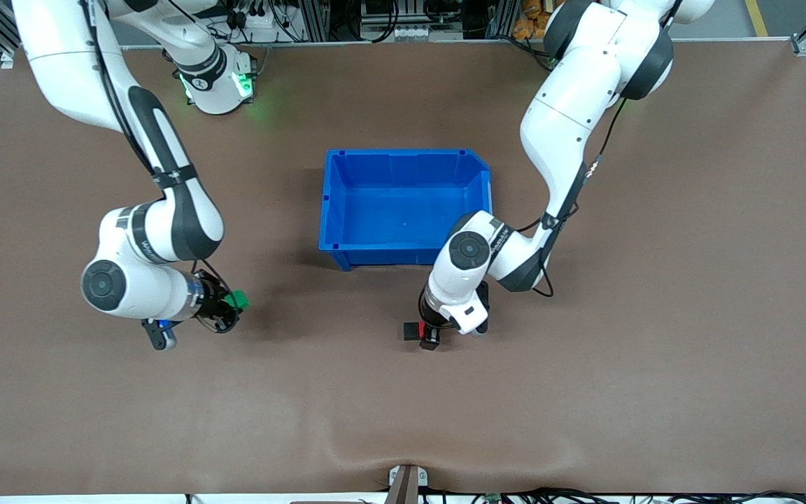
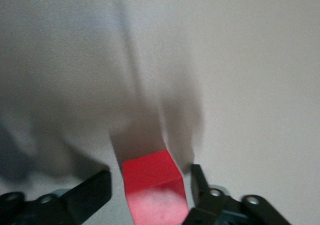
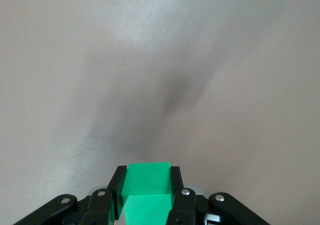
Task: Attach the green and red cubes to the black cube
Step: 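Release the red cube against the black cube and lift the left gripper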
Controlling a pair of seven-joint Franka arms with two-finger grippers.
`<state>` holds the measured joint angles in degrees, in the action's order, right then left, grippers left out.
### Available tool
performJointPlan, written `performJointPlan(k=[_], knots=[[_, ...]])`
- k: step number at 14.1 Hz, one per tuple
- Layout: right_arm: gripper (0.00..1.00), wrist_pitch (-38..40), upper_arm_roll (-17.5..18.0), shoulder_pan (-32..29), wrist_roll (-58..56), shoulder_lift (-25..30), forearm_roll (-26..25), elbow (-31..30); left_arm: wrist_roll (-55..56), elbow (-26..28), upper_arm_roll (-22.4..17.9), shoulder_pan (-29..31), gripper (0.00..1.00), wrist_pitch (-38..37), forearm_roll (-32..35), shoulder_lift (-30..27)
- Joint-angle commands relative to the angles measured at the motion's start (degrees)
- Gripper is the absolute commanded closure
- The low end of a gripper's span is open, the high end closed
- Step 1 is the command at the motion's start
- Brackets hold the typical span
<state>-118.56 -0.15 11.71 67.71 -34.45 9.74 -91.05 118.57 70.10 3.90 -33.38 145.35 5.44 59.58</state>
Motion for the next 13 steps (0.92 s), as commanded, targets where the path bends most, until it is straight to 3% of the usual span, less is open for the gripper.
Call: performJointPlan(k=[1,8,13], knots=[[1.00,0.9,-0.5,1.2,4.9,-2.7,1.4,4.1,0.1,-0.8,-1.2,-1.1,0.00,-1.1,4.7,-0.9],[1.00,0.4,-0.5,4.7,19.7,-6.4,3.9,10.2,-0.4,-0.5,-3.6,1.4,0.00,-4.8,5.5,-7.5],[1.00,0.2,-0.5,6.9,29.7,-10.5,4.0,16.8,-12.8,0.7,-3.4,6.6,0.00,-10.2,6.8,-13.5]])
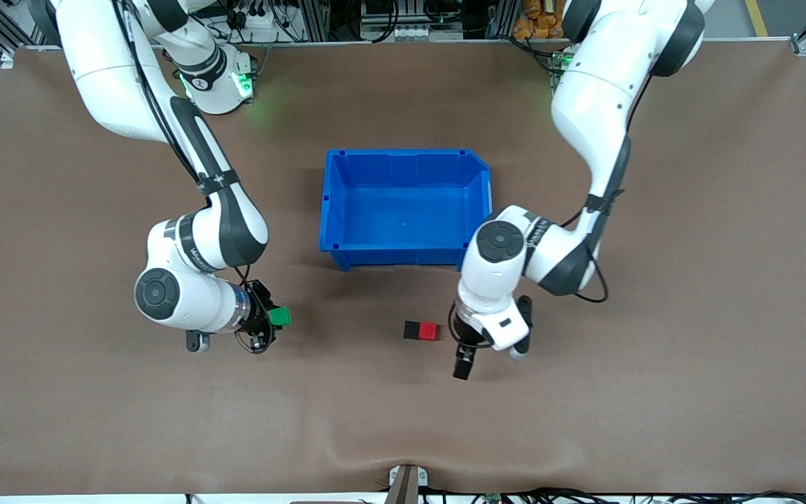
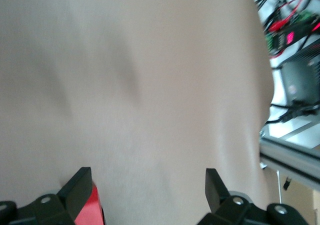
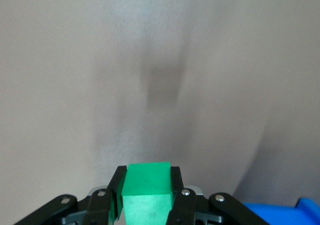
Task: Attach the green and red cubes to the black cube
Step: 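Release the red cube against the black cube and lift the left gripper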
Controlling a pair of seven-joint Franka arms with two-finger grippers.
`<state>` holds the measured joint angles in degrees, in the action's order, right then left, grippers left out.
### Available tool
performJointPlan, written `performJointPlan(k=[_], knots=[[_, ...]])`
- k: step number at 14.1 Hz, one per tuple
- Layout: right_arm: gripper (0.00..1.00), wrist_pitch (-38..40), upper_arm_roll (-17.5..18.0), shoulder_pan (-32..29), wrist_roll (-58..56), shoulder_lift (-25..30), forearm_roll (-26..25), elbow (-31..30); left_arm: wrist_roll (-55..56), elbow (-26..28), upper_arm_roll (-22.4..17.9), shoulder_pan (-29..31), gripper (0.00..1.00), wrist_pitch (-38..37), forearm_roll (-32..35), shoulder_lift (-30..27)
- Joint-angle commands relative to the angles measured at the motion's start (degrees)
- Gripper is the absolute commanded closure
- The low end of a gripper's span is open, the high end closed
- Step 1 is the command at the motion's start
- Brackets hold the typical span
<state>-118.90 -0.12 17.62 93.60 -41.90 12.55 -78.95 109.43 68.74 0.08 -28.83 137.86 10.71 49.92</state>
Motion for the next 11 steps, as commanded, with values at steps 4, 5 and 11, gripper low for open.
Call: performJointPlan(k=[4,5,11], knots=[[1.00,-6.0,-0.4,3.1,11.7,-5.2,1.8,5.7,-16.3,10.3,1.1,8.0,0.00,-4.4,0.8,-13.5],[1.00,-7.6,-0.4,3.8,13.5,-6.2,1.8,6.2,-19.7,13.1,1.7,9.5,0.00,-4.4,0.4,-16.2],[1.00,-11.5,-0.4,8.7,25.4,-12.4,2.1,12.0,-35.2,28.8,18.3,30.3,0.00,-4.3,-1.2,-30.2]])
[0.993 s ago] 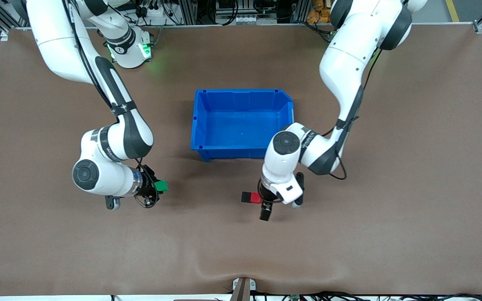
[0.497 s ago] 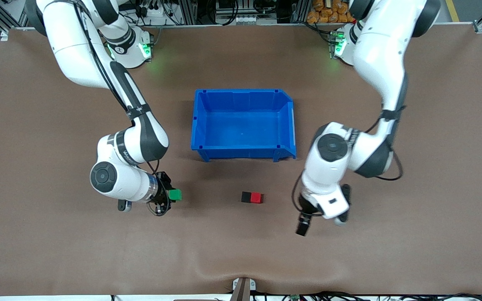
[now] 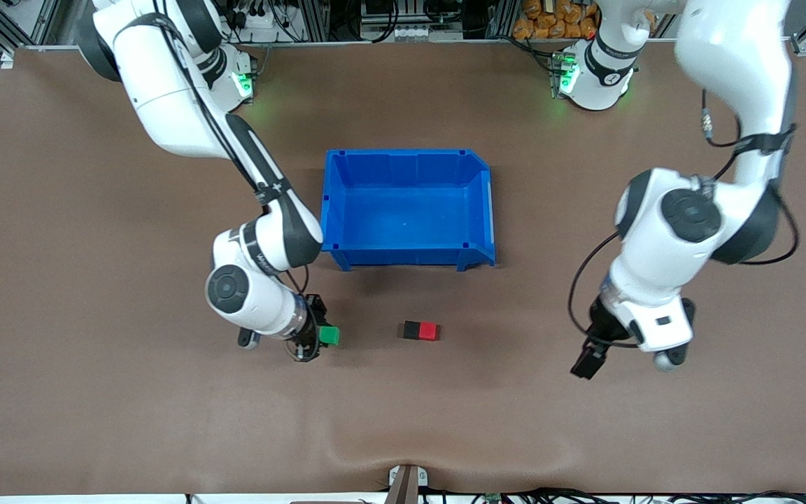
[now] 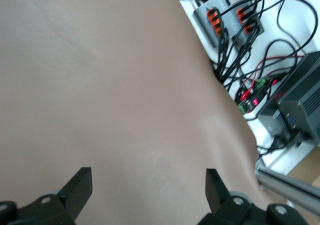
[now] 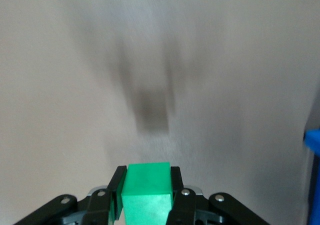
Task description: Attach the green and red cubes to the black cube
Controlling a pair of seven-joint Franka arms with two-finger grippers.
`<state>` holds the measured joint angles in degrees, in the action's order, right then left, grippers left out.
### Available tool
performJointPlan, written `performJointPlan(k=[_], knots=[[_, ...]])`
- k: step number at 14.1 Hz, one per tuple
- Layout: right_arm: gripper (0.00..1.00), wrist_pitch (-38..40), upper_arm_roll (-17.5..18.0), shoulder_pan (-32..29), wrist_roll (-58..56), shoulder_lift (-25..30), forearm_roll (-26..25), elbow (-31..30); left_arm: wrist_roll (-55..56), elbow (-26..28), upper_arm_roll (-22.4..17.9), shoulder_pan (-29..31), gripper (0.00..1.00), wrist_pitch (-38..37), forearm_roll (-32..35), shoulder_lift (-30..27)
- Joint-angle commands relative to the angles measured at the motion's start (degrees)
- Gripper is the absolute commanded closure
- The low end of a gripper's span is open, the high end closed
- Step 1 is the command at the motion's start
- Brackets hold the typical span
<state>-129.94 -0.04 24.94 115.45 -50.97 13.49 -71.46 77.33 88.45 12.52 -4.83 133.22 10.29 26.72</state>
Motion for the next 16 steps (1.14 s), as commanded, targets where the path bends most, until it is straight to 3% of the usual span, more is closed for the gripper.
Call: performJointPlan(k=[1,4,11,12,14,16], knots=[[1.00,-1.4,-0.5,2.0,4.9,-4.0,1.2,4.7,-3.5,11.6,9.0,9.9,0.00,0.6,-0.7,-9.1],[1.00,-2.9,0.2,3.4,6.8,-4.7,1.2,4.7,-4.0,17.0,14.5,15.2,0.00,0.8,-0.7,-14.3],[1.00,-7.4,1.6,6.2,11.5,-6.5,1.1,4.8,-13.8,17.8,13.9,16.8,0.00,-0.4,-1.1,-18.2],[1.00,-7.8,1.6,6.6,11.9,-6.9,1.1,5.2,-16.0,17.8,11.7,15.9,0.00,-1.8,-1.7,-18.7],[1.00,-7.7,1.6,7.0,13.0,-7.8,1.1,6.4,-21.3,17.8,3.3,8.7,0.00,-3.6,-5.9,-20.6],[1.00,-8.3,1.6,7.3,12.9,-8.4,1.1,6.9,-27.6,17.7,-0.9,5.6,0.00,-8.1,-8.6,-22.4]])
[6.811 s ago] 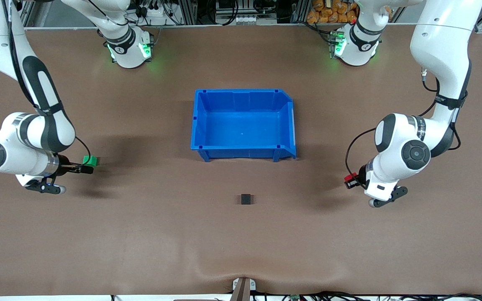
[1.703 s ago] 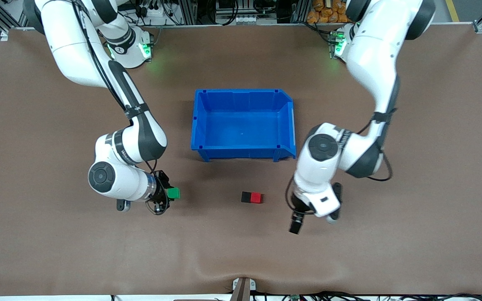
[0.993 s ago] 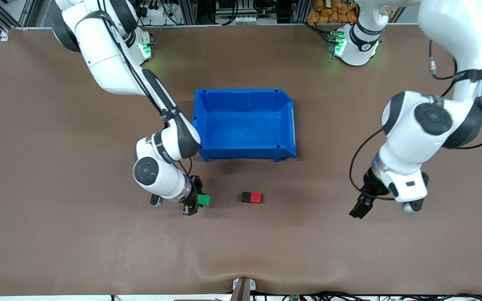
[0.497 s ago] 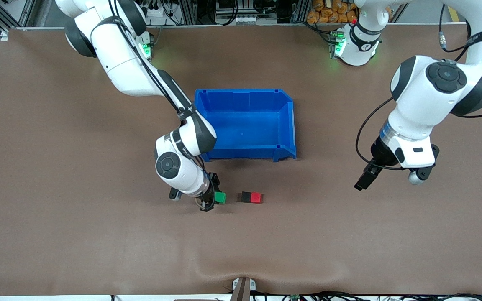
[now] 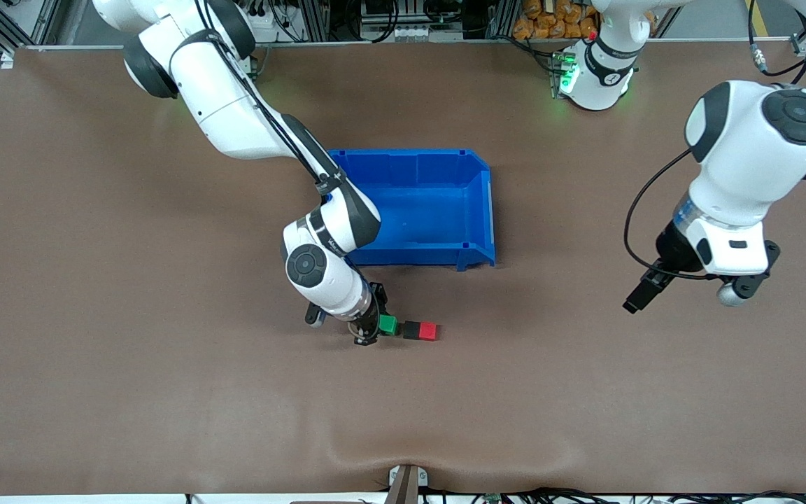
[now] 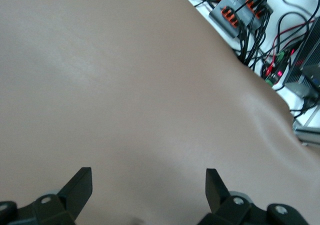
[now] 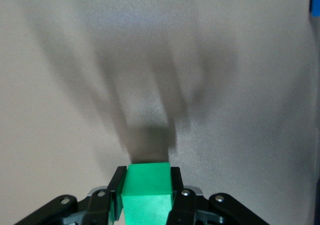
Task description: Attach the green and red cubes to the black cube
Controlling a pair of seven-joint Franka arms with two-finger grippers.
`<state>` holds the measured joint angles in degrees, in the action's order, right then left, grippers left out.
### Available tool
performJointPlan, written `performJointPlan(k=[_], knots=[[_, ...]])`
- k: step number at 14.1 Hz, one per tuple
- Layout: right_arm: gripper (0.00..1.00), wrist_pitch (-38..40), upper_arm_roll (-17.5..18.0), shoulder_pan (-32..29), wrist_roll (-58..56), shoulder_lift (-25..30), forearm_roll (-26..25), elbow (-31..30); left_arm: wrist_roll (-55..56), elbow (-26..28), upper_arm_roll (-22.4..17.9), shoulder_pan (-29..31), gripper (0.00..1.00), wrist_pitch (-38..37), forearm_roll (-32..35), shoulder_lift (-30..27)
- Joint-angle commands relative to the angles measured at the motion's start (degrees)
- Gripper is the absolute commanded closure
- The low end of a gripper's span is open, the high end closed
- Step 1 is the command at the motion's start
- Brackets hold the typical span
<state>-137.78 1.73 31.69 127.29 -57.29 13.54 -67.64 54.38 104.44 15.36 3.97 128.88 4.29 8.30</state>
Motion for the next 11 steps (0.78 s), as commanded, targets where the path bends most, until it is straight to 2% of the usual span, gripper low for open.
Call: performJointPlan(k=[1,3,5,6,7,8,9,10,11], knots=[[1.00,-0.7,-0.1,0.6,1.0,-2.7,1.1,3.6,-7.8,1.7,-4.9,-4.0,0.00,-5.6,-3.4,-4.8],[1.00,-1.9,-0.1,0.7,1.0,-4.1,1.1,4.6,-12.5,1.7,-9.6,-7.5,0.00,-8.1,-5.0,-6.4],[1.00,-3.2,-0.1,1.2,1.0,-4.5,1.1,4.6,-18.8,1.3,-10.4,-7.8,0.00,-11.7,-5.8,-7.1],[0.96,-3.5,-0.1,1.4,1.0,-4.5,1.1,4.6,-21.4,1.0,-10.9,-7.8,0.00,-13.4,-5.8,-7.4],[0.64,-3.4,-0.2,1.6,1.1,-4.5,1.0,4.6,-23.3,1.1,-11.1,-7.8,0.00,-14.2,-5.8,-8.3],[0.45,-3.3,-0.2,1.7,1.2,-4.5,1.0,4.6,-25.4,1.0,-11.1,-7.8,0.00,-15.3,-5.8,-8.7],[0.19,-3.2,-0.2,1.7,1.2,-4.4,1.0,4.6,-27.7,0.9,-11.6,-7.9,0.00,-16.9,-5.8,-9.3],[0.00,-2.6,-0.2,1.7,1.0,-4.3,0.6,4.5,-30.9,0.9,-11.8,-7.9,0.00,-18.3,-5.8,-10.0],[0.00,-2.2,-0.3,1.7,1.0,-4.1,0.4,4.4,-34.7,0.4,-11.9,-7.8,0.00,-20.2,-5.8,-10.3]])
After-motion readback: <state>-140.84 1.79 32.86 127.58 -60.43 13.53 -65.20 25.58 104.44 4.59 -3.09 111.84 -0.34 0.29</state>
